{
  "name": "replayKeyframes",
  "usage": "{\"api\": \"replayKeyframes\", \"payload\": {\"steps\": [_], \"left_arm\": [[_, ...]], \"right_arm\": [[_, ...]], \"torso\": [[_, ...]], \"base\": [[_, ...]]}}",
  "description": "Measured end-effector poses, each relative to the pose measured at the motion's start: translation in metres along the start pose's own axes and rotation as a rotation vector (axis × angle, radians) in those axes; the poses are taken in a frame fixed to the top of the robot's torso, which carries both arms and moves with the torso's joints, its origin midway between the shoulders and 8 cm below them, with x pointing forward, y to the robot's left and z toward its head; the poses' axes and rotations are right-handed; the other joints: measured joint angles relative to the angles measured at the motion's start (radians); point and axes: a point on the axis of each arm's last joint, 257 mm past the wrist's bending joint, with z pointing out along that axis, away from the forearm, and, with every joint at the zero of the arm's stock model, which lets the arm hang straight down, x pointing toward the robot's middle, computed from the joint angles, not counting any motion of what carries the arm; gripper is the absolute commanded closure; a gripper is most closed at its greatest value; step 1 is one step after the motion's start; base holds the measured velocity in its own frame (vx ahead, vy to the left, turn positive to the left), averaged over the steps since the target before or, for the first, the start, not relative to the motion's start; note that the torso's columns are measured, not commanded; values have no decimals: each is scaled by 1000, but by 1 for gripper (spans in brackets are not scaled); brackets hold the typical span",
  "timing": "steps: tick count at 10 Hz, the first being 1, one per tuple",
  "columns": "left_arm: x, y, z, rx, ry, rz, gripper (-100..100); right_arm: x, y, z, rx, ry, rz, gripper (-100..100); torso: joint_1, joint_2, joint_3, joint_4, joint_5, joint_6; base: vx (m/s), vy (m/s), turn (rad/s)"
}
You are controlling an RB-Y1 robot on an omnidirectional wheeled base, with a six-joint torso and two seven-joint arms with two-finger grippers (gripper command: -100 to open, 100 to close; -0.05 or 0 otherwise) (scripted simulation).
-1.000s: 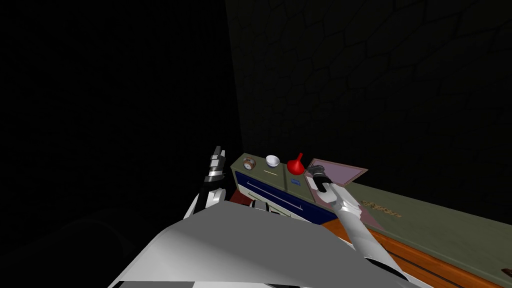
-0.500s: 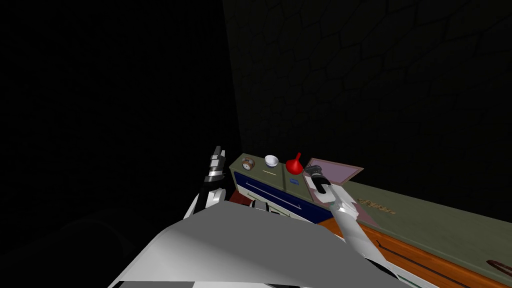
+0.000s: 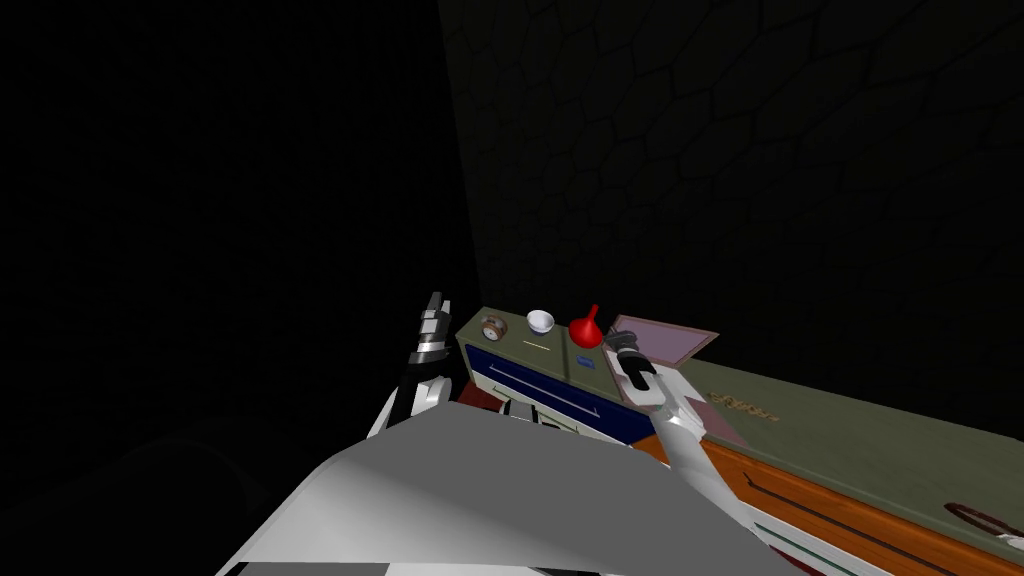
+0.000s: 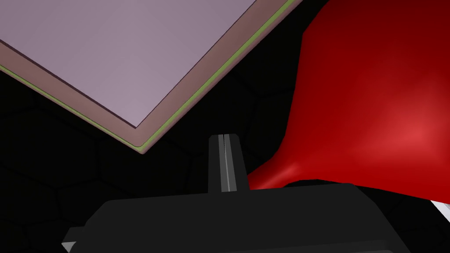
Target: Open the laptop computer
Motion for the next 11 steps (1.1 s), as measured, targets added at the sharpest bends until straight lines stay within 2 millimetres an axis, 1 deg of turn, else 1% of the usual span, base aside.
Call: {"api": "replayKeyframes", "payload": {"steps": [1, 2, 4, 6, 8, 10, 11], "left_arm": [[0, 0, 0, 0, 0, 0, 0], [0, 0, 0, 0, 0, 0, 0], [0, 0, 0, 0, 0, 0, 0], [0, 0, 0, 0, 0, 0, 0], [0, 0, 0, 0, 0, 0, 0], [0, 0, 0, 0, 0, 0, 0], [0, 0, 0, 0, 0, 0, 0]], "right_arm": [[-3, 1, -1, -1, -13, -23, 100], [-4, 2, -1, -2, -17, -43, 100], [-7, 8, -5, 22, -35, 7, 100], [-16, 11, -6, 26, -68, -30, 100], [-20, 13, -11, 60, -84, 15, 100], [-29, 16, -14, 70, -114, -19, 100], [-29, 16, -15, 72, -116, -37, 100]], "torso": [[0, 0, 0, 0, 0, 0], [0, 0, 0, 0, 0, 0], [-1, 0, 0, 0, 0, 0], [0, 0, 0, 0, 0, 0], [-1, 0, 0, 0, 0, 0], [0, 0, 0, 0, 0, 0], [0, 0, 0, 0, 0, 0]], "base": [[0, 0, 0], [12, -16, -154], [9, -12, -22], [7, -10, -55], [11, -12, -40], [1, -1, 7], [11, -15, -144]]}}
